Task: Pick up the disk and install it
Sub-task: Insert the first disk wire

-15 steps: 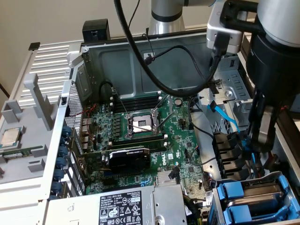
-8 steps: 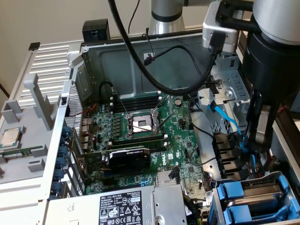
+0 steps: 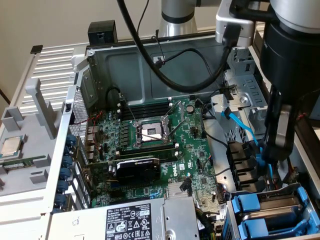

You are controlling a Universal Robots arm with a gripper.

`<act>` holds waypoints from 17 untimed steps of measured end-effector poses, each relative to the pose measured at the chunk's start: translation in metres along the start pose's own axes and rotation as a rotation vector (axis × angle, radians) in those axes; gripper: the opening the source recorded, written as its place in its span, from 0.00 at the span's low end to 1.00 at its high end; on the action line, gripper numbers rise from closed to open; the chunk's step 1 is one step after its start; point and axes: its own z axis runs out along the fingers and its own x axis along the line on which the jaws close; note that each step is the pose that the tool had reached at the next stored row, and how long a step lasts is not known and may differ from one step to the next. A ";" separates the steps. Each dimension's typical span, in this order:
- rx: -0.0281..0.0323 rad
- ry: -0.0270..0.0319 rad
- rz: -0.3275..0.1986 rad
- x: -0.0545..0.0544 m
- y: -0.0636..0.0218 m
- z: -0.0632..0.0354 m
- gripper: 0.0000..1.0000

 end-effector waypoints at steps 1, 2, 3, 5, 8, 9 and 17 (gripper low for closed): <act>0.0076 0.0083 -0.001 0.000 0.0001 0.0000 0.35; 0.0156 0.0161 -0.002 0.000 0.0002 0.0001 0.35; 0.0235 0.0221 -0.003 -0.001 0.0004 0.0000 0.35; 0.0366 0.0272 -0.004 -0.002 0.0013 -0.0004 0.35; 0.0492 0.0314 -0.006 -0.005 0.0028 -0.0007 0.35; 0.0506 0.0323 -0.006 -0.005 0.0030 -0.0007 0.35; 0.0581 0.0410 -0.007 -0.007 0.0037 -0.0006 0.35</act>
